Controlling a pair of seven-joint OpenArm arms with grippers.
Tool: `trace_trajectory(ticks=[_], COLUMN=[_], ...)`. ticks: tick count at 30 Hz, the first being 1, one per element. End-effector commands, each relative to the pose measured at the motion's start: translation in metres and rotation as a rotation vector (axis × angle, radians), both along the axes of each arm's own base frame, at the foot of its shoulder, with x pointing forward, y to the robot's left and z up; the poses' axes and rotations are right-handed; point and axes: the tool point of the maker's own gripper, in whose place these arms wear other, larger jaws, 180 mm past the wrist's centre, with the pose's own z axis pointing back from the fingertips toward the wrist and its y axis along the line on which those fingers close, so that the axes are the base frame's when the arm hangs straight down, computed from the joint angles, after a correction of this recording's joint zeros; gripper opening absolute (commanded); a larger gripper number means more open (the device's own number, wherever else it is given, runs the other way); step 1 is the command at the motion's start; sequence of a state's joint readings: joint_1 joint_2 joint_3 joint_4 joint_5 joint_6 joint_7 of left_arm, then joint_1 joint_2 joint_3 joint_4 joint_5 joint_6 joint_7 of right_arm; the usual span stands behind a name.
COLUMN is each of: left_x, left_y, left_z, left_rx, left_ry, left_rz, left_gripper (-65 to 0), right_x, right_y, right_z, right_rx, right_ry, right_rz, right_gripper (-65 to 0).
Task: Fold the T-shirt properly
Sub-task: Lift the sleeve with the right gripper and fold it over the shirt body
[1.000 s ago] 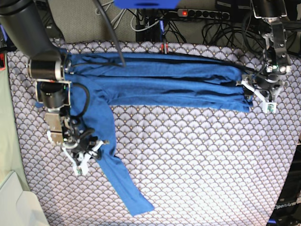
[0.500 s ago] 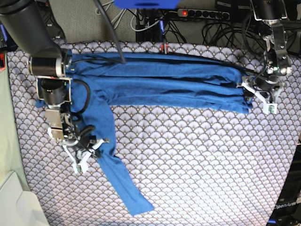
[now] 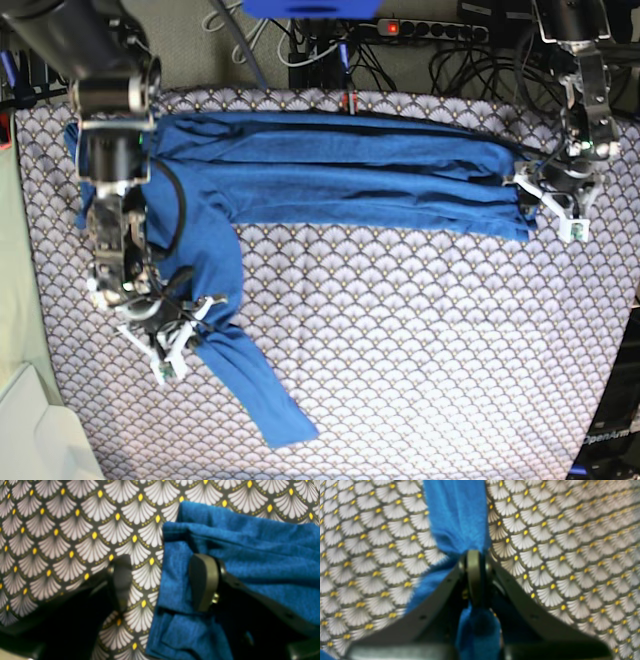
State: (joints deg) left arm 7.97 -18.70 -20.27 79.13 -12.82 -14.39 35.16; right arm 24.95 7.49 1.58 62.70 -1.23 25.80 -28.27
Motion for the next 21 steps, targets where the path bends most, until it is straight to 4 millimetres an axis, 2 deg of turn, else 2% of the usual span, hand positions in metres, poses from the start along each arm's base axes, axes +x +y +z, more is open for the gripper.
trace_trajectory(ticks=[1, 5, 11, 16, 21], left_x=[-0.004, -0.003, -0.002, -0.002, -0.002], left_y=[0.003, 0.002, 0.002, 0.002, 0.002], left_z=[-0.002, -0.001, -0.001, -0.001, -0.001], left_rx=[0.016, 0.012, 0.011, 0.009, 0.008], left_ry=[0.031, 0.026, 0.024, 0.024, 0.023], left_rz=[-0.006, -0.005, -0.004, -0.004, -0.004], left_gripper=[-28.2, -28.2, -28.2, -28.2, -28.2], right_x=[0.008, -0.023, -0.076, -0.114, -0.140], right_y=[0.003, 0.009, 0.042, 0.084, 0.122], right_z=[0.030, 0.054, 0.074, 0.073, 0.064], right_rx=[0.003, -0.050, -0.045, -0.034, 0.030], right_ry=[-0.081, -0.128, -0.164, -0.135, -0.093], right_rz=[0.009, 0.027, 0.060, 0.152, 0.210], right_gripper=[-65.0, -65.0, -65.0, -65.0, -65.0])
